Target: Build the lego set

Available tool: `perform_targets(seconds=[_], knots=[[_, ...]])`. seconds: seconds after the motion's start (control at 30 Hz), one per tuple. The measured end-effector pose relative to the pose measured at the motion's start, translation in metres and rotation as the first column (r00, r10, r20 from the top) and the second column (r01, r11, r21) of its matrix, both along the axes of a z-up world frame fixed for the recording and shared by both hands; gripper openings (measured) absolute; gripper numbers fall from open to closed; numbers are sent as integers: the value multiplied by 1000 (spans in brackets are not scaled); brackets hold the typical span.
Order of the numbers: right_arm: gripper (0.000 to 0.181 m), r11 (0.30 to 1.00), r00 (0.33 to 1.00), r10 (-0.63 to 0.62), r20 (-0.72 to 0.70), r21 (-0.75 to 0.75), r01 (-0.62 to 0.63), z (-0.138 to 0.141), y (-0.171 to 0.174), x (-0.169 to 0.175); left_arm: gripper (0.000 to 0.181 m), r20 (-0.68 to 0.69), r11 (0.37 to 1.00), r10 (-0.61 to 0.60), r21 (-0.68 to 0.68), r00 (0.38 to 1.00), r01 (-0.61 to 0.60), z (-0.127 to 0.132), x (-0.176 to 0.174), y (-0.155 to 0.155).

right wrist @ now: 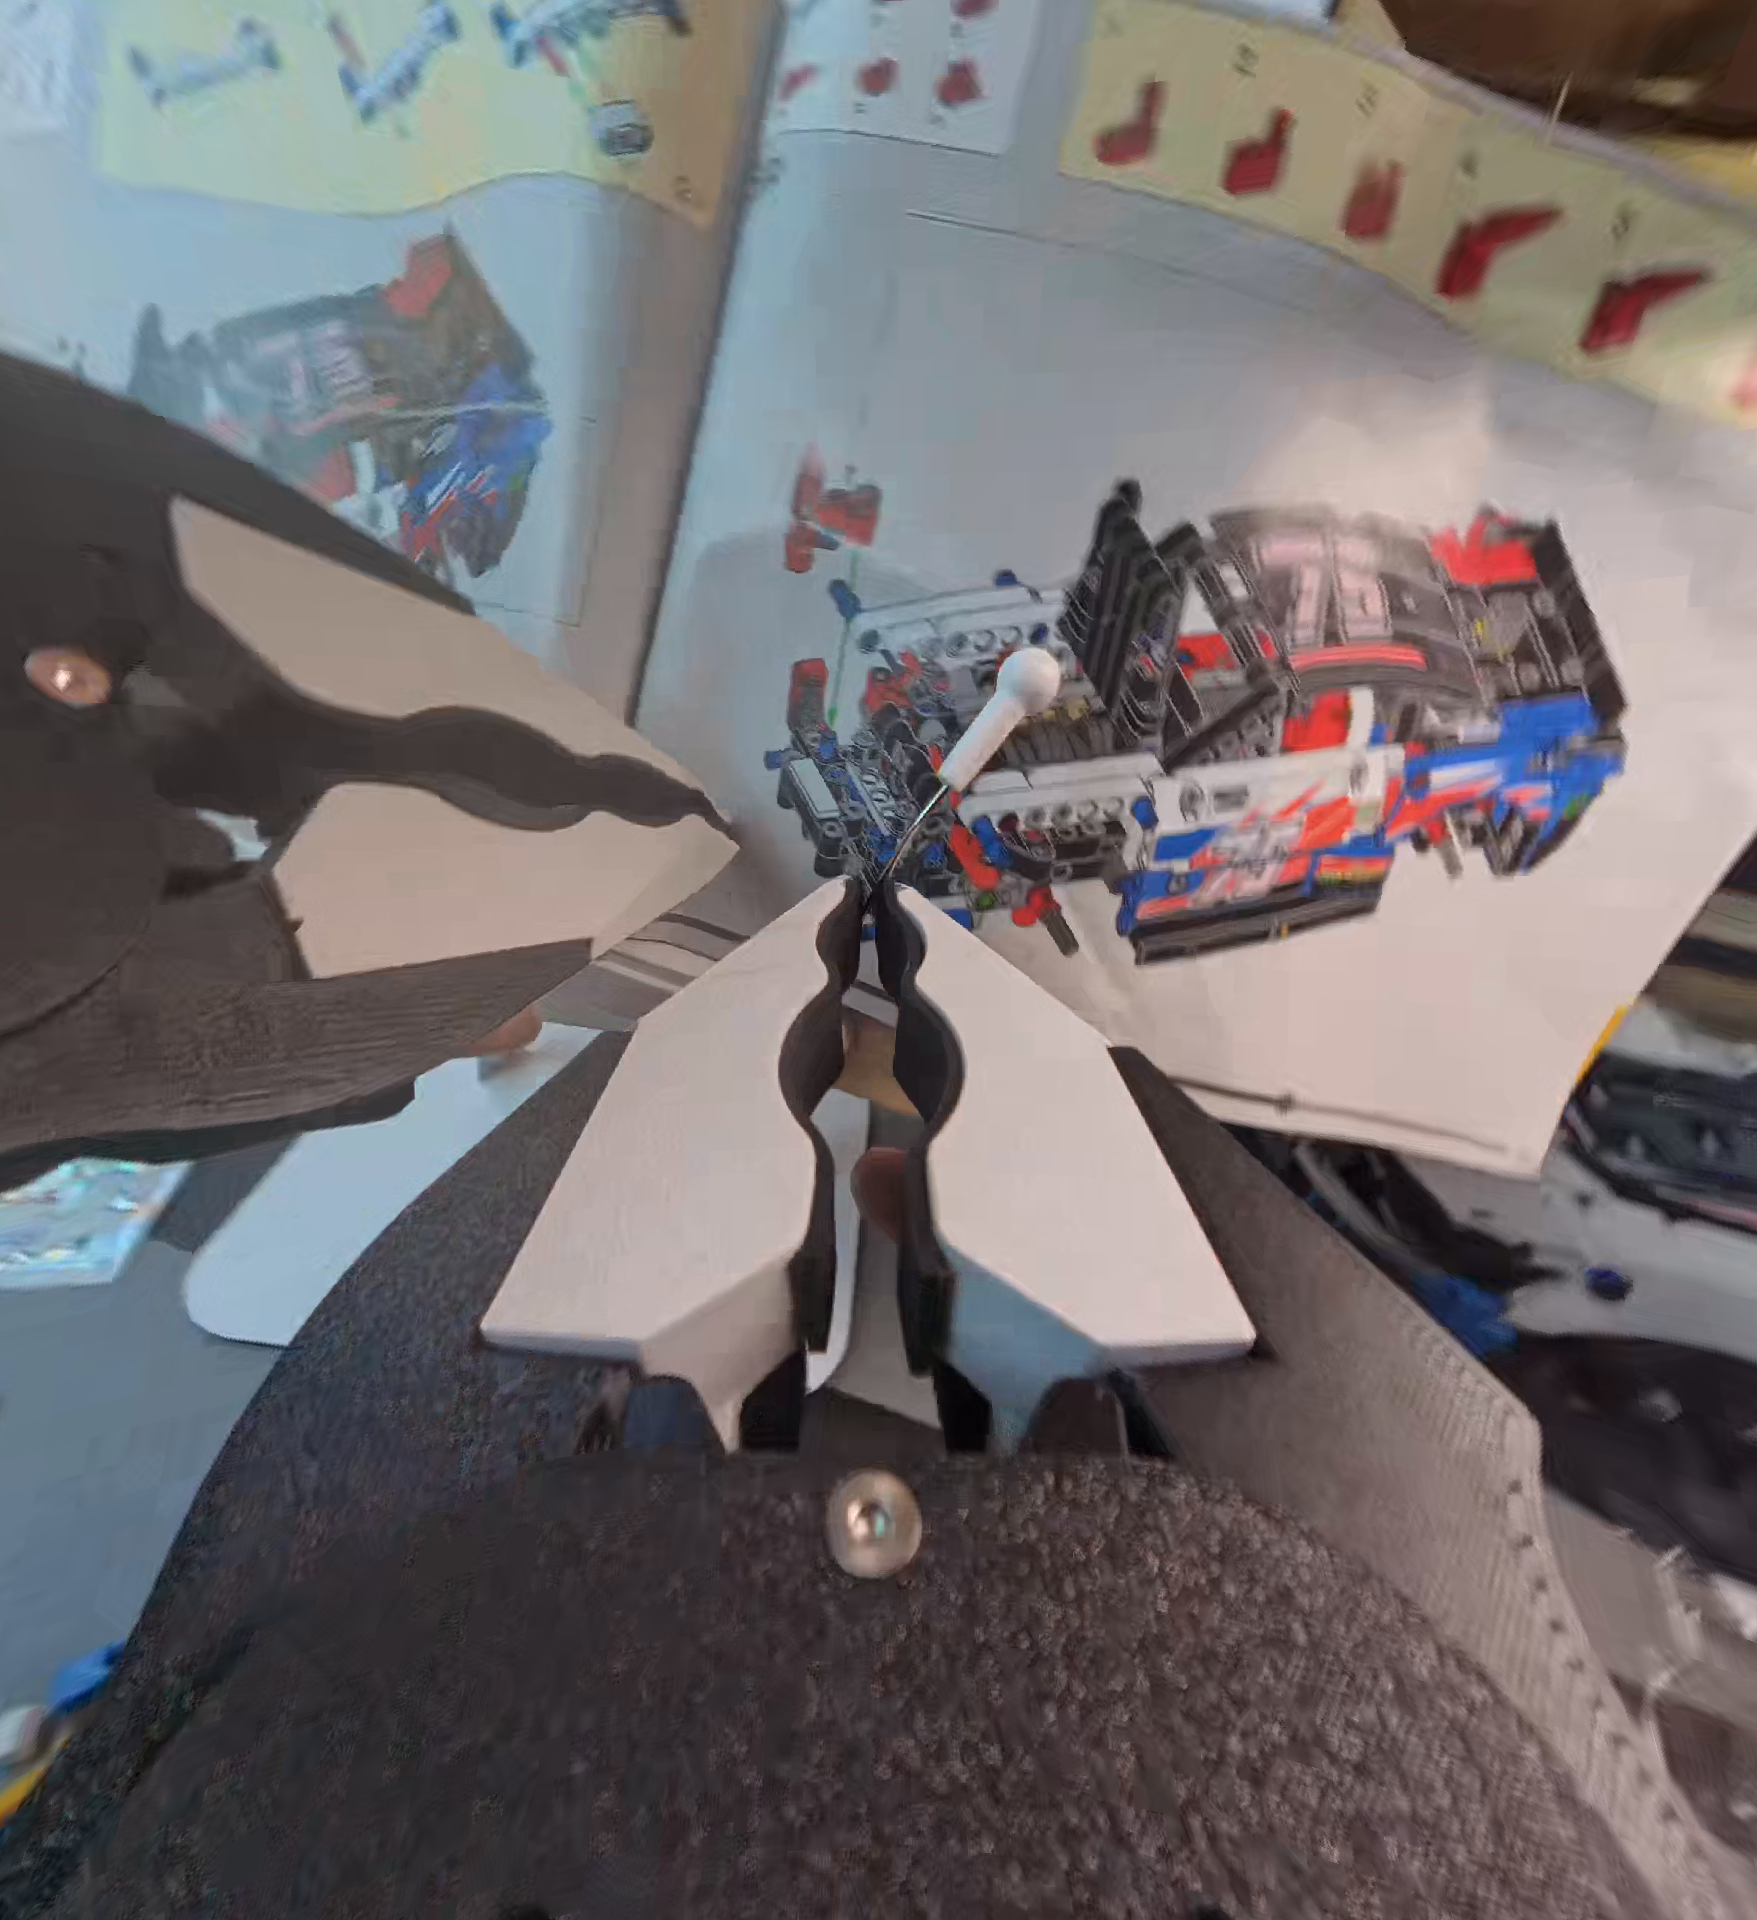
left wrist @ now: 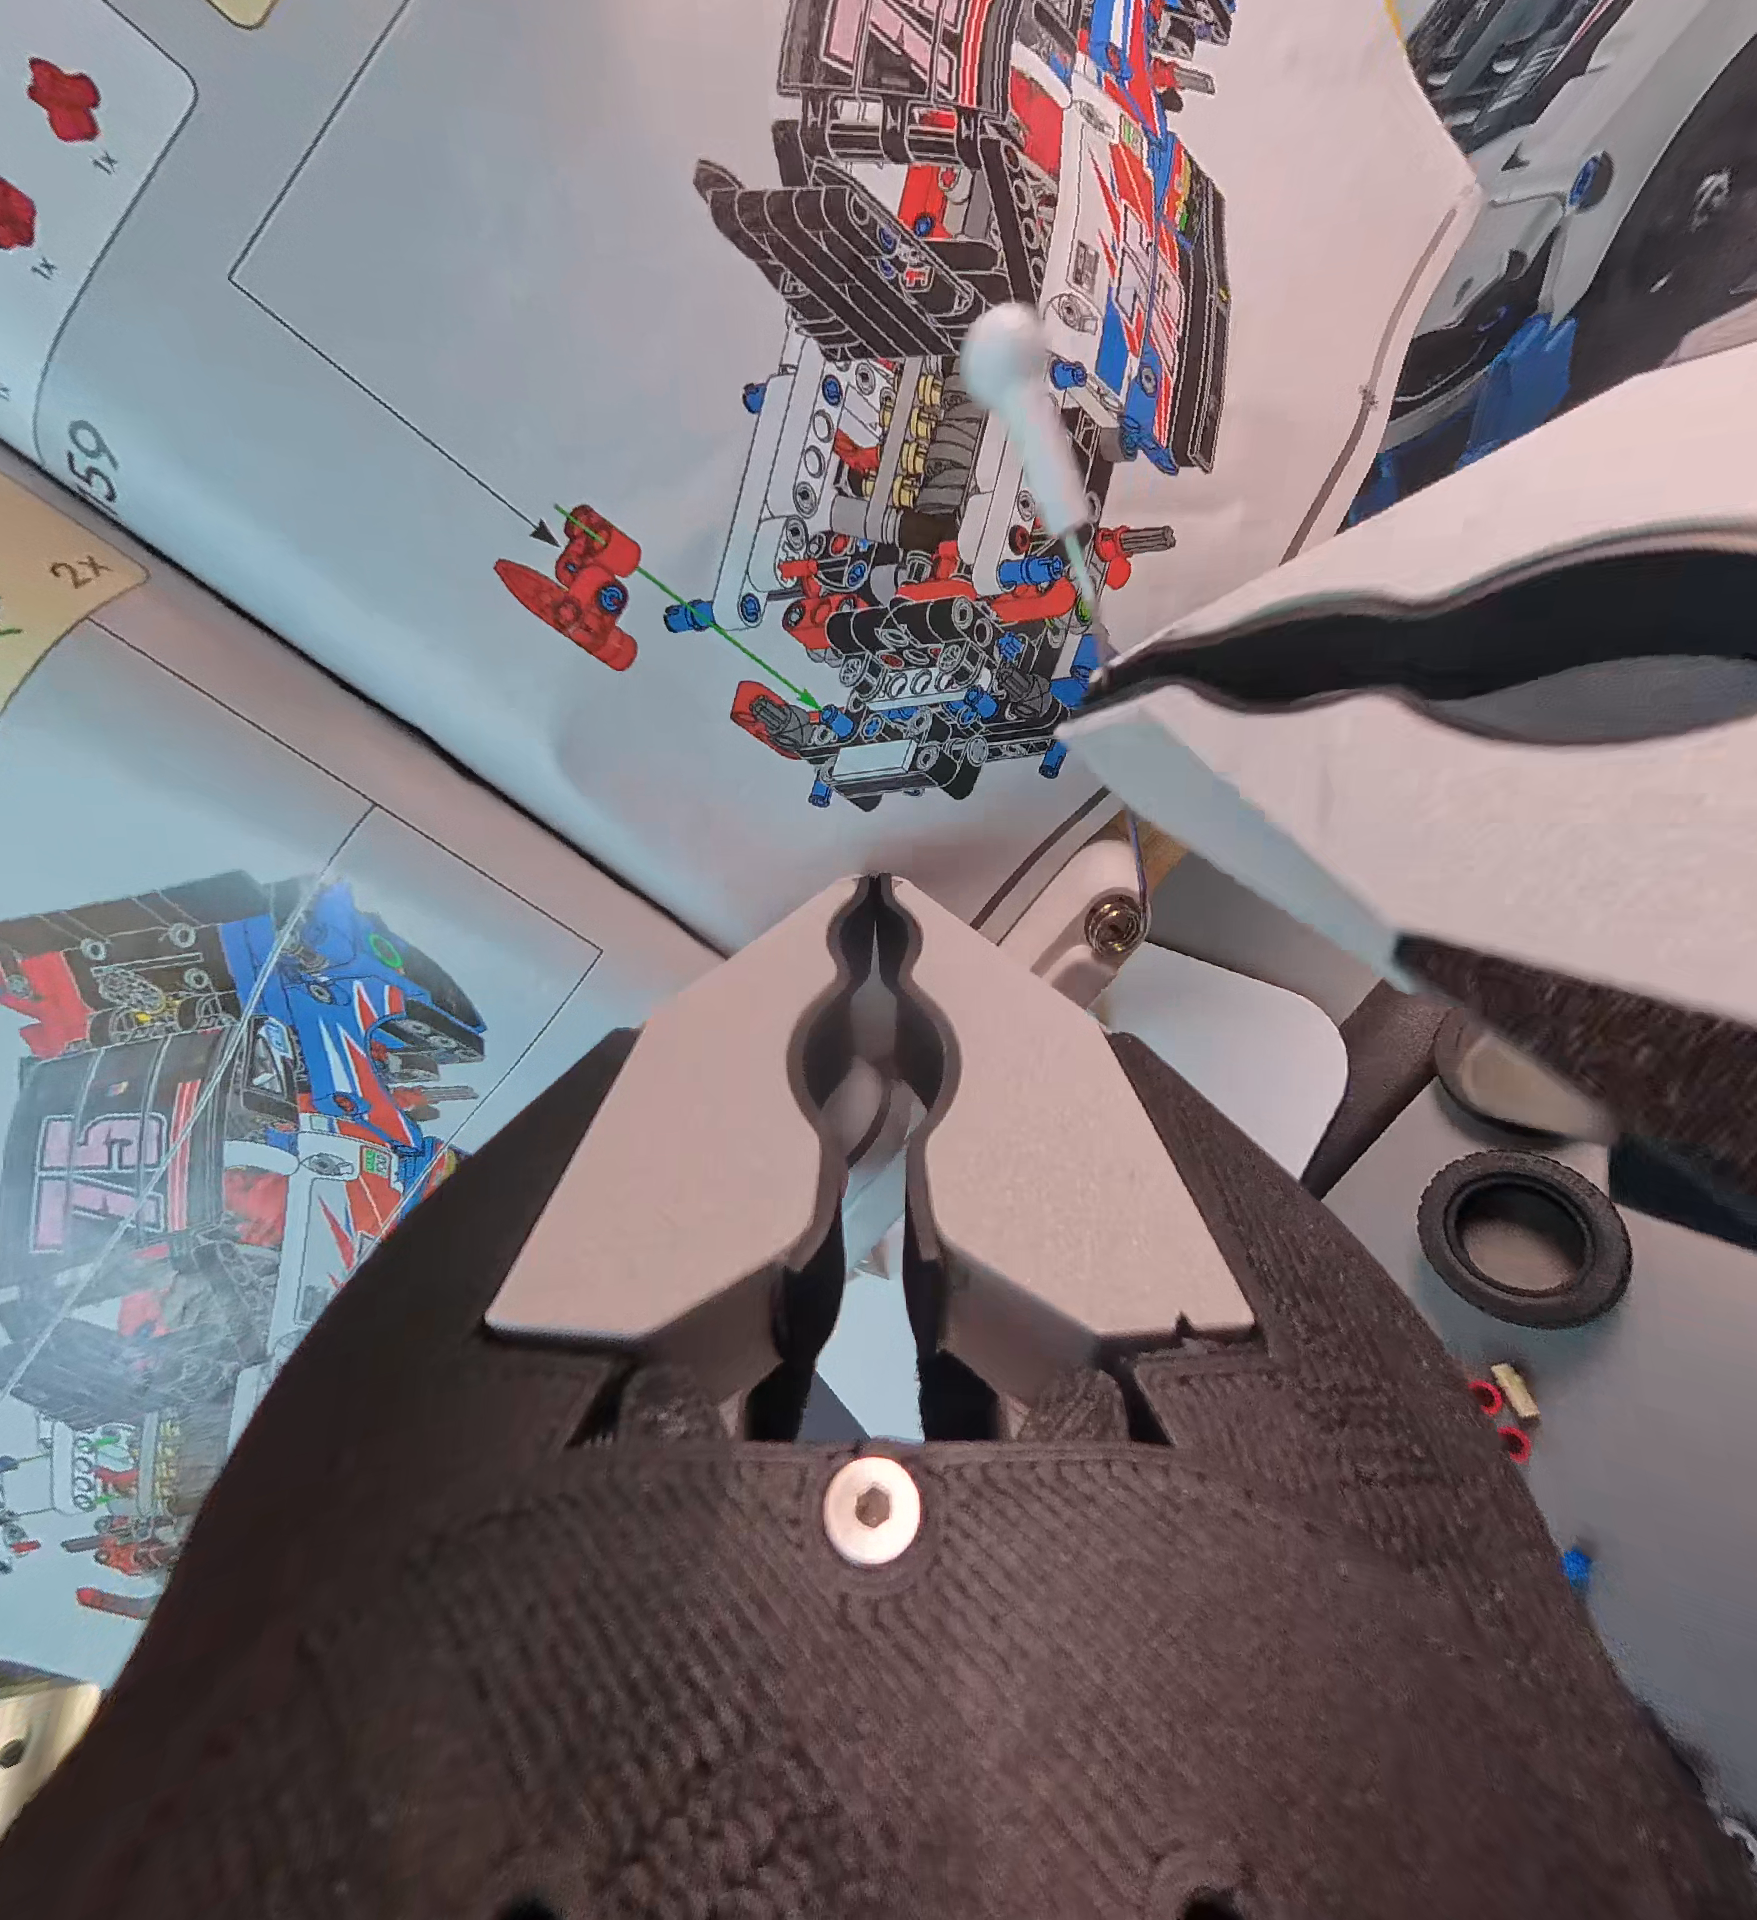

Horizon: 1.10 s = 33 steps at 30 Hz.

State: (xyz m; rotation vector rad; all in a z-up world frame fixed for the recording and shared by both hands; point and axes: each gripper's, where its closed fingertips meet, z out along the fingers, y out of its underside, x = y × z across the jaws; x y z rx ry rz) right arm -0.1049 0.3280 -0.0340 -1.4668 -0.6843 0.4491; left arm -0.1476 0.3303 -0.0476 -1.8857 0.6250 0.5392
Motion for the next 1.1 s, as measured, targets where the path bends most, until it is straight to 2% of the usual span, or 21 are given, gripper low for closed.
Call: perform_targets(seconds=[0.03, 0.13, 0.23, 0.33, 0.37, 0.47, 0.57, 0.7, 0.87, 1.1], knots=[[0, 995, 996, 12, 85, 93, -20, 3, -3, -9, 0, 42, 1000, -15, -4, 999, 15, 0, 0, -2], [0, 964, 961, 99, 260, 213, -157, 2, -10, -34, 0, 201, 996, -85, 41, 976, 79, 5, 2, -9], [0, 950, 923, 92, 374, 244, -194, 1, -6, -35, 0, 277, 991, -97, 118, 956, 67, 12, -10, -17], [4, 957, 929, 153, 338, 185, -225, 2, -10, -29, 0, 335, 981, -112, 187, 936, 51, 19, -20, -27], [10, 962, 941, 152, 303, 171, -211, 5, -11, -24, 0, 330, 979, -118, 195, 936, 54, 19, -23, -30], [10, 984, 979, 95, 178, 130, -119, 12, -5, 1, 0, 279, 975, -98, 217, 955, 36, 21, -35, -38], [26, 997, 980, 69, 185, 16, -73, -6, 13, 7, 0, 275, 982, -57, 189, 960, 4, 17, -51, -42], [15, 999, 982, 31, 186, 36, -38, -5, 27, 7, 0, 257, 987, 2, 156, 966, -43, 6, -70, -44], [22, 998, 978, 25, 209, 51, -36, -8, 31, 3, 0, 222, 988, 72, 120, 972, -101, -8, -92, -46], [23, 996, 975, 42, 217, 64, -57, -7, 28, 5, 0, 201, 985, 75, 140, 977, -104, -12, -95, -48]])
